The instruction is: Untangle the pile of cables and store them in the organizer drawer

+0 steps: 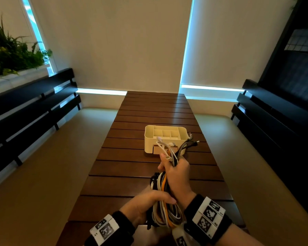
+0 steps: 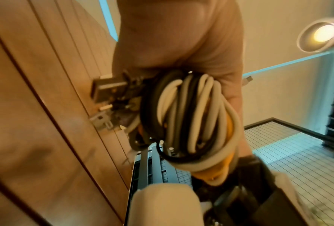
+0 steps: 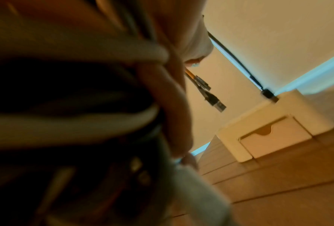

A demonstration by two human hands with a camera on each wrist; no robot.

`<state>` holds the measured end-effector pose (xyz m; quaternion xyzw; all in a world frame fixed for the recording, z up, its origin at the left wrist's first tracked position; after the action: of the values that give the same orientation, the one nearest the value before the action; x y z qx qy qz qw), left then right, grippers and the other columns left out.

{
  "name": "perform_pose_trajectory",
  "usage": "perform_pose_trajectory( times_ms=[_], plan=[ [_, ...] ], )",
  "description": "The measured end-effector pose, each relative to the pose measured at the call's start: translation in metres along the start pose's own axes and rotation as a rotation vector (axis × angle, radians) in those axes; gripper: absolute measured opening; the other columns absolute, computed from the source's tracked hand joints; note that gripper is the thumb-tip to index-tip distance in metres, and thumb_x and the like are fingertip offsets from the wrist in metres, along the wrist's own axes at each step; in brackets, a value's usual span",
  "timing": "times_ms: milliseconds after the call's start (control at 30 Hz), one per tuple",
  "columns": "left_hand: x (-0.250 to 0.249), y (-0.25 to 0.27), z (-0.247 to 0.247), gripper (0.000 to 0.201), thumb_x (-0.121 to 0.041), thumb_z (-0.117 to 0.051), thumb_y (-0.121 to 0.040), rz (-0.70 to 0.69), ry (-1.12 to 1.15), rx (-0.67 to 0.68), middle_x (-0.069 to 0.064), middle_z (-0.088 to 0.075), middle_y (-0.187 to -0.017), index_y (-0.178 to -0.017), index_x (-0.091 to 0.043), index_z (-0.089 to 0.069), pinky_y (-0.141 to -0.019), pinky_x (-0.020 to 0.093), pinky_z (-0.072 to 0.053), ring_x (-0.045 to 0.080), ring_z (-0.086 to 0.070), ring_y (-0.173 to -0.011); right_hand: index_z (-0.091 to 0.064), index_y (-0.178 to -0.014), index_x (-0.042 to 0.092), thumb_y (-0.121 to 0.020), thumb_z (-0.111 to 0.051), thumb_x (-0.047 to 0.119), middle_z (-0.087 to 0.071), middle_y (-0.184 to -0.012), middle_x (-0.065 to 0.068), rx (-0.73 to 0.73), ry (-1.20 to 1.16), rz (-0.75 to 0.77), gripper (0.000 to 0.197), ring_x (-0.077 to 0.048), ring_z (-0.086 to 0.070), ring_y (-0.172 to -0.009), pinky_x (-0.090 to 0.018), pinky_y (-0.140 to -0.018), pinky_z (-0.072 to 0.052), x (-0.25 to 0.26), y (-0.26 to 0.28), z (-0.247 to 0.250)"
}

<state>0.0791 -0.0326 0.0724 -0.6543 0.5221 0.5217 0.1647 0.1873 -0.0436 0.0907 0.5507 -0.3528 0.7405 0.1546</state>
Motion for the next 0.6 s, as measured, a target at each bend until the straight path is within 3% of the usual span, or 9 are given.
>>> perform_pose_trajectory(
  times_ms=[100,233,300,367,433,533,600],
  plan=[
    [-0.002,0.000,0.000,0.031,0.008,-0.067,-0.059,-0.122,-0.045,-0.043,0.017,-0.070,-0.087,-0.086,-0.006,-0.072,-0.072,0.035,-0.055,0.029,-0.068,-0.079,-0.062,-0.073,0.002,-0.086,-0.062,0.023,-0.060,-0.046,0.008,-0.052,-0.051,0.001,0.024,-0.006,-0.059,-0.049,-0.025,-0.063,-0.050,0.001,0.003,-0.001],
    [0.001,-0.001,0.004,0.036,0.003,-0.075,-0.052,-0.211,-0.087,-0.076,0.015,-0.071,-0.088,-0.087,-0.008,-0.072,-0.078,0.038,-0.054,0.029,-0.068,-0.086,-0.061,-0.074,0.006,-0.087,-0.061,0.020,-0.062,-0.049,0.005,-0.025,-0.110,0.009,0.019,-0.010,-0.061,-0.051,-0.032,-0.065,-0.055,0.005,0.006,-0.006],
    [0.004,-0.002,0.003,0.039,-0.001,-0.078,-0.049,-0.240,-0.103,-0.106,0.016,-0.071,-0.089,-0.086,-0.008,-0.073,-0.079,0.039,-0.053,0.031,-0.067,-0.087,-0.062,-0.077,0.002,-0.088,-0.060,0.018,-0.062,-0.050,0.002,0.023,-0.156,-0.033,0.019,-0.011,-0.061,-0.051,-0.029,-0.063,-0.055,0.006,0.005,-0.006],
    [0.004,-0.003,0.002,0.045,-0.003,-0.081,-0.049,-0.257,-0.128,-0.143,0.018,-0.071,-0.094,-0.092,-0.006,-0.070,-0.080,0.041,-0.053,0.033,-0.067,-0.091,-0.063,-0.077,-0.001,-0.089,-0.058,0.016,-0.061,-0.051,-0.001,0.085,-0.219,-0.116,0.022,-0.011,-0.059,-0.050,-0.025,-0.062,-0.052,0.009,0.003,-0.004],
    [0.002,-0.004,0.000,0.046,-0.001,-0.080,-0.051,-0.290,-0.161,-0.196,0.018,-0.071,-0.094,-0.095,-0.004,-0.068,-0.081,0.042,-0.054,0.034,-0.067,-0.092,-0.065,-0.074,0.007,-0.089,-0.059,0.014,-0.061,-0.052,-0.002,0.150,-0.292,-0.204,0.018,-0.013,-0.058,-0.051,-0.032,-0.064,-0.052,0.014,0.000,-0.002],
    [-0.006,-0.007,0.002,0.035,0.002,-0.074,-0.056,-0.348,-0.256,-0.266,0.008,-0.069,-0.081,-0.090,-0.004,-0.066,-0.072,0.032,-0.054,0.026,-0.066,-0.079,-0.067,-0.088,0.014,-0.083,-0.064,0.010,-0.062,-0.056,-0.003,0.252,-0.501,-0.344,0.007,-0.014,-0.060,-0.057,-0.037,-0.065,-0.052,0.020,-0.013,0.005],
    [-0.014,-0.006,0.011,0.026,0.002,-0.074,-0.057,-0.362,-0.386,-0.355,-0.001,-0.063,-0.068,-0.078,-0.010,-0.065,-0.064,0.027,-0.050,0.018,-0.060,-0.069,-0.068,-0.093,0.011,-0.074,-0.068,0.017,-0.067,-0.068,-0.005,0.359,-0.546,-0.473,0.021,-0.020,-0.064,-0.073,-0.037,-0.071,-0.053,0.020,-0.025,0.016]
  ],
)
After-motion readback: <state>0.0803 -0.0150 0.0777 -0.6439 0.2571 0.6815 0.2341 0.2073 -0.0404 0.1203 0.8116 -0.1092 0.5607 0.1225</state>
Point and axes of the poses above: each hand's wrist, its own y-axis away from the middle knuckle, its own z-axis out of the back of the hand, x = y × z, the point moved 1 cm from there along -y, towards the middle knuckle
